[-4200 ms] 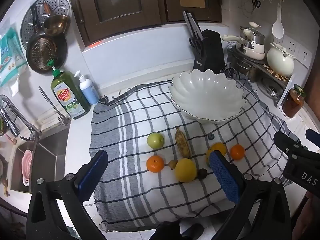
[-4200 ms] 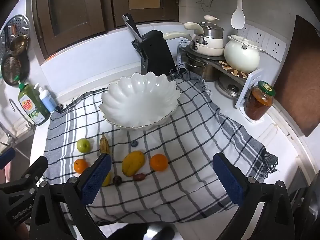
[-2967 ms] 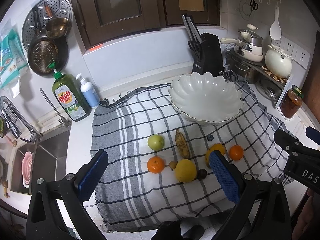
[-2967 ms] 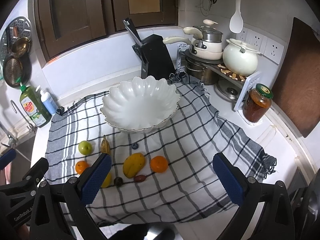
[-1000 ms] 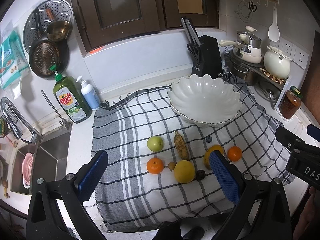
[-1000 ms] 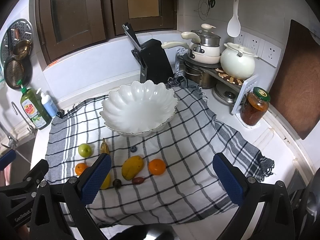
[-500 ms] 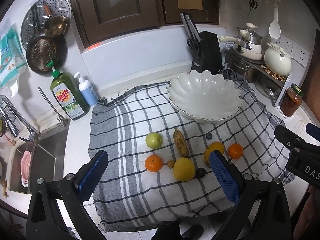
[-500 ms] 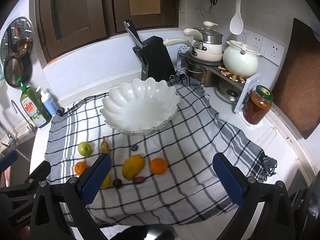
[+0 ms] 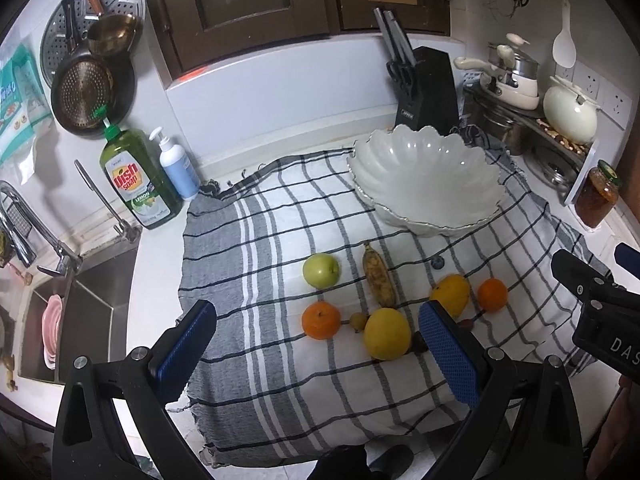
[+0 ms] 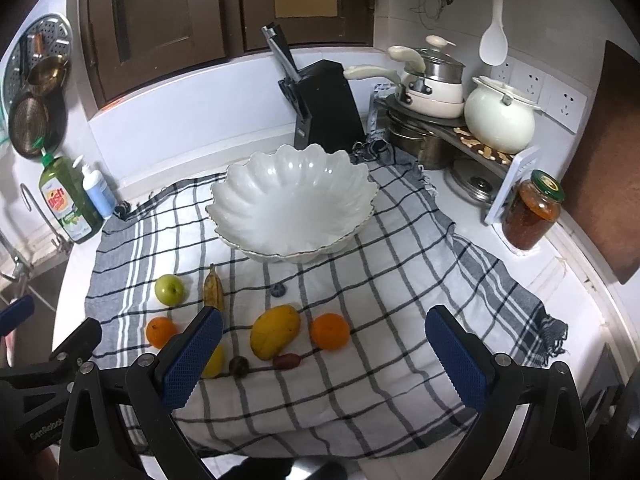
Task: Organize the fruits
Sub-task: 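Grasp a tangerine with the left tool while the right tool grasps another tangerine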
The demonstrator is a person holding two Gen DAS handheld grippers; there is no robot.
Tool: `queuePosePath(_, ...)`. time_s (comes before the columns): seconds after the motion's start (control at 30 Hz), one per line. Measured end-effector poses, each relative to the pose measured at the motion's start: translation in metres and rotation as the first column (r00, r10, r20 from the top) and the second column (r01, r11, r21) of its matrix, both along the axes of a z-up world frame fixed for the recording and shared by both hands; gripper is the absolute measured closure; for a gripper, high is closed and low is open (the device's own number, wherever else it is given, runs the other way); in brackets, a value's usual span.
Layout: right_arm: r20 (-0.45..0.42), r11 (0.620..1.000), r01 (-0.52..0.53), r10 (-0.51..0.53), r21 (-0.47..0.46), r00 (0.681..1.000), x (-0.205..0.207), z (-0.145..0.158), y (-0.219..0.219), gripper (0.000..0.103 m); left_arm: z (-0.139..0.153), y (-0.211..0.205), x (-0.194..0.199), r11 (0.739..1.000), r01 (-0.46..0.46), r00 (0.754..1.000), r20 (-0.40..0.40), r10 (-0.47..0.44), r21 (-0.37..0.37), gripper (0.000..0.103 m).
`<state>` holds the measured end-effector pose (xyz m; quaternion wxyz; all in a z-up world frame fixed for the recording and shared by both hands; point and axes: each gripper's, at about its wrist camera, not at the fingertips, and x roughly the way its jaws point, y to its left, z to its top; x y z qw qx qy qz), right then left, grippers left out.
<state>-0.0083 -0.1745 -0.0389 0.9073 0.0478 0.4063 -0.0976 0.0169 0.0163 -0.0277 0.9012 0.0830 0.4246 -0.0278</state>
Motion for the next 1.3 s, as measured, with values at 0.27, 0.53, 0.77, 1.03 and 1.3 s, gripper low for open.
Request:
queuePosePath(0.27, 0.014, 1.0, -0.016, 0.016, -0.007, 1.0, 0.017, -0.018, 0.015, 0.001, -0.024, 0.013, 0.013, 1.0, -0.02, 1.0, -0.012, 0.02, 0.011, 0.0)
queuePosePath(0.53, -0.001, 0.999, -0.03, 0.03, -0.032, 1.0, 0.027, -0.037, 0.028, 0.001, -0.051, 0.02, 0.025, 1.0, -0.016, 1.0, -0.026, 0.017, 0.02, 0.0)
queuePosePath(0.77, -0.012, 0.999, -0.019, 0.019, -0.04, 1.0, 0.038, -0.059, 0.032, 0.001, -0.073, 0.023, 0.037, 1.0, -0.013, 1.0, -0.027, 0.014, 0.014, 0.0)
queuePosePath(1.03, -0.059, 0.999, -0.004, 0.002, -0.043, 0.998, 0.05, -0.081, 0.03, 0.001, -0.1, 0.019, 0.052, 1.0, 0.018, 0.998, -0.06, -0.017, 0.001, 0.003)
queuePosePath(1.3, -0.101, 0.999, 0.011, -0.015, -0.043, 0.995, 0.06, -0.1, 0.026, 0.001, -0.121, 0.018, 0.061, 0.999, 0.029, 0.996, -0.088, -0.028, 0.014, 0.006)
